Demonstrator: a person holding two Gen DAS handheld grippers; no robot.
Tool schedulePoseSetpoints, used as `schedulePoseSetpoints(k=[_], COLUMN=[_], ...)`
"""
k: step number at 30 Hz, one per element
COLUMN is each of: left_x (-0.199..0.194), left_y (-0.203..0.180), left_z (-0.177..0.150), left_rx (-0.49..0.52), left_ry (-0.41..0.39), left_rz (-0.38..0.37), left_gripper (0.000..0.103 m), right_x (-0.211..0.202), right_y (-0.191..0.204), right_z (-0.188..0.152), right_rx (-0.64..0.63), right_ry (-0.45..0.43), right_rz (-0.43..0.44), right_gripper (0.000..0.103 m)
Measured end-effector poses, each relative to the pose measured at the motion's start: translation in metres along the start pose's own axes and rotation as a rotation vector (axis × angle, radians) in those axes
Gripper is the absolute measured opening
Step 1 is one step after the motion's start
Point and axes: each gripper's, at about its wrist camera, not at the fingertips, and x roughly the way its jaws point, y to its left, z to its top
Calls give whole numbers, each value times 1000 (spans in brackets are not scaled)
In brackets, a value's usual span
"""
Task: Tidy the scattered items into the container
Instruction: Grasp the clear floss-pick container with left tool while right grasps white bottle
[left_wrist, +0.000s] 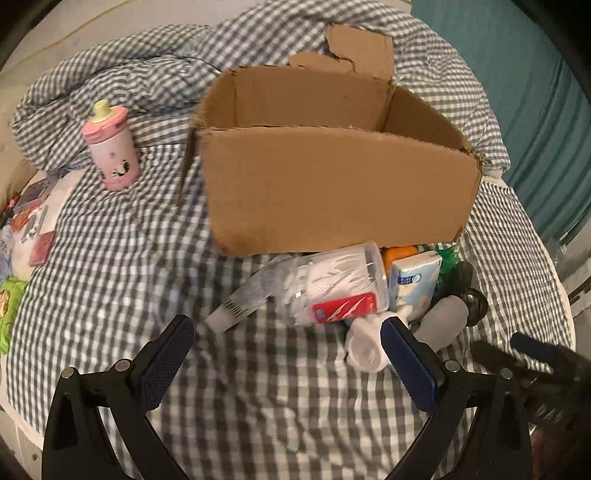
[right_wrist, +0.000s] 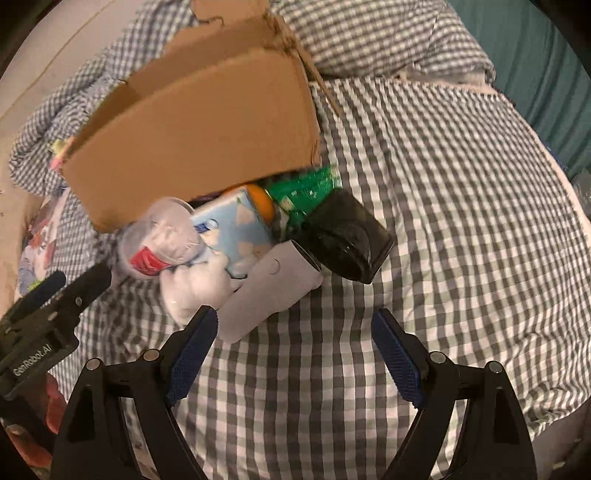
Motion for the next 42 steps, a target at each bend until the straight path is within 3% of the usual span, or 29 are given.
schedulePoseSetpoints(k=[9, 16, 20, 23, 25, 31, 42], left_x=[43, 70, 87, 101, 109, 110, 80], left_y=[-17, -23, -25, -25, -23, -24, -13], left_z=[14, 22, 23, 22, 21, 20, 9], left_rx=[19, 26, 9, 6, -8, 12, 43], left_ry=[70, 105, 129, 154, 165, 144, 109], left_rz=[-35, -20, -23, -28, -25, 10, 107], left_gripper=[103, 103, 103, 103, 100, 99, 98], right_x=[38, 57, 66, 73, 73, 65, 20], right_y=[-10, -14, -13, -10, -9, 6, 29], right_z=[8, 8, 7, 6, 5, -1, -19], right_rx=[54, 94, 113, 102, 95, 11, -121], right_ry=[72, 88, 96, 95, 85, 41, -54], right_rz=[24, 66, 97, 69, 52, -29, -121], right_gripper=[85, 84, 75, 73, 66, 59, 58])
